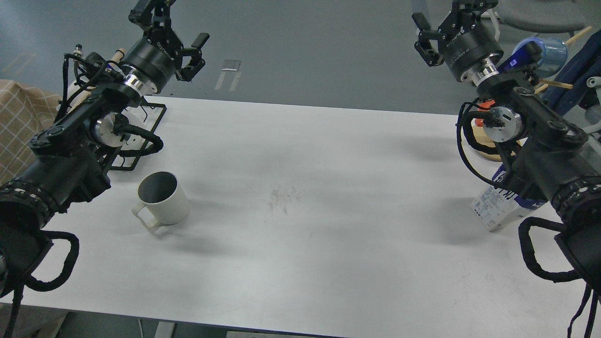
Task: Place cup and milk with both arms
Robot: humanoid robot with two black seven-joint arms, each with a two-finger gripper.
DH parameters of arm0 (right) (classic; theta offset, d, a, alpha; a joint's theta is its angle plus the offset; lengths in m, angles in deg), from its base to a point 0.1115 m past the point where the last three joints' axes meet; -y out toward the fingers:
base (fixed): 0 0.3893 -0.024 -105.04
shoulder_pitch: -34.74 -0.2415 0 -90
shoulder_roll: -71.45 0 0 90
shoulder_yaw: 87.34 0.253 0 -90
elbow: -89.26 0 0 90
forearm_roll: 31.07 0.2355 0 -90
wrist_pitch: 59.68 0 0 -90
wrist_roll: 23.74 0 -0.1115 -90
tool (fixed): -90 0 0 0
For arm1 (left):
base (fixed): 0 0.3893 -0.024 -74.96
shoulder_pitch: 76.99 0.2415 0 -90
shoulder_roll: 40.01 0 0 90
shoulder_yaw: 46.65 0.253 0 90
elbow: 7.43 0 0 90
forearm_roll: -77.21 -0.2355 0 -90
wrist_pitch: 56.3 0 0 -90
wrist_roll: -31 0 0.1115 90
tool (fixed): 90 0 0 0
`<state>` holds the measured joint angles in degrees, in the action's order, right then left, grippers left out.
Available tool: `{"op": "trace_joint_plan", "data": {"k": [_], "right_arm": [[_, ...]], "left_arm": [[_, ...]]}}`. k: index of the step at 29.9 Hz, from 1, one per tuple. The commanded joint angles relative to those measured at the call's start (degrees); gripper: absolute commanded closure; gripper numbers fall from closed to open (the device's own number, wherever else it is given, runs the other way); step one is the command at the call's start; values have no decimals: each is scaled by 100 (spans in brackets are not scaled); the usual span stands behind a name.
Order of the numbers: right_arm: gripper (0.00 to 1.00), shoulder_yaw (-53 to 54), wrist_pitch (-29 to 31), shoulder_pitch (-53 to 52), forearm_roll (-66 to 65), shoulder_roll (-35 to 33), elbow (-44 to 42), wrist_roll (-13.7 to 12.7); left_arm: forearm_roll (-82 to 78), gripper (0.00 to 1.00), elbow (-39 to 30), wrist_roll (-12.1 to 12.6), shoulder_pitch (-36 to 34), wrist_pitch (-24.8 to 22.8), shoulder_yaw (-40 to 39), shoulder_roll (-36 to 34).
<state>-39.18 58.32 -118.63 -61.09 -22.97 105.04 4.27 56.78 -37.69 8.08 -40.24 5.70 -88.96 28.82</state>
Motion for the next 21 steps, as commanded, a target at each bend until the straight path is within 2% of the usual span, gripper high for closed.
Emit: {"op": "trace_joint_plan", "data": {"k": [1,9,21], "right_arm": [[0,1,0,-9,-4,20,-83,0],[0,1,0,-9,-4,319,-92,0],[0,1,0,-88,-4,345,-136,0]], "left_arm": [[-14,1,-77,-169,-2,0,4,17],[-111,1,-481,-152,69,0,109,-18],[-217,1,-499,-117,69,0,135,17]]}}
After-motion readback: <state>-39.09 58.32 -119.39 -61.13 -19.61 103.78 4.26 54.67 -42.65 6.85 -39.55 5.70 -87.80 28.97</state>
